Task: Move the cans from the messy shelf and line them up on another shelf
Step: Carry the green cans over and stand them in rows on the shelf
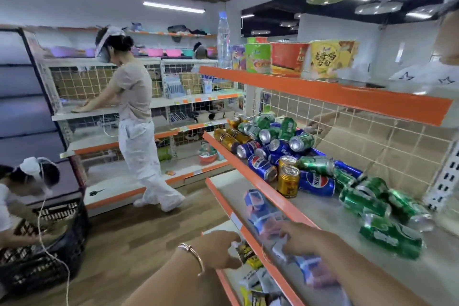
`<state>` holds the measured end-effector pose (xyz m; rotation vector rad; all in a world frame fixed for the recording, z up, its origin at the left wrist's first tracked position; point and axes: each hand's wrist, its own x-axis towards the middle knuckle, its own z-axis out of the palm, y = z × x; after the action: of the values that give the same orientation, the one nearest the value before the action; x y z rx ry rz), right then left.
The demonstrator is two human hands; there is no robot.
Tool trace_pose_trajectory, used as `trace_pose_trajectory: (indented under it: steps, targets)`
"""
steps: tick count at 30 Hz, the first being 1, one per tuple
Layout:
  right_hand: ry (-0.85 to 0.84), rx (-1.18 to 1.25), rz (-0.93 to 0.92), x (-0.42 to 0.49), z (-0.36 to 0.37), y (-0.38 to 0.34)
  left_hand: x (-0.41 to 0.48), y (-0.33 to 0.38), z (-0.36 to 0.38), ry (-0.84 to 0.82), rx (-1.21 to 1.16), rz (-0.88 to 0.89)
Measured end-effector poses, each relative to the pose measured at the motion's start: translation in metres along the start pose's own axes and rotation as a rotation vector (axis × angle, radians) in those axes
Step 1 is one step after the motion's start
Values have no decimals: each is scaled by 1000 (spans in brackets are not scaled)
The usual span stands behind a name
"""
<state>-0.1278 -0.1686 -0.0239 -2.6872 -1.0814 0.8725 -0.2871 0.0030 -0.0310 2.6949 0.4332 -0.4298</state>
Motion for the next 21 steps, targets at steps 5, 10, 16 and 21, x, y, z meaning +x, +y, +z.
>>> trace_pose_trajectory:
  steps: [5, 10, 16, 21]
  targets:
    - [23, 40, -27, 87, -39, -18, 65, -47, -51, 92, 1, 7]
    - [67, 59, -110, 130, -63, -52, 118, -73, -71, 109, -23, 38]
    - [137, 82, -174, 198, -90, -79, 184, -92, -114, 95, -29, 134]
    - [225, -14, -193, 263, -137, -90, 253, -120, -169, 159, 35, 267]
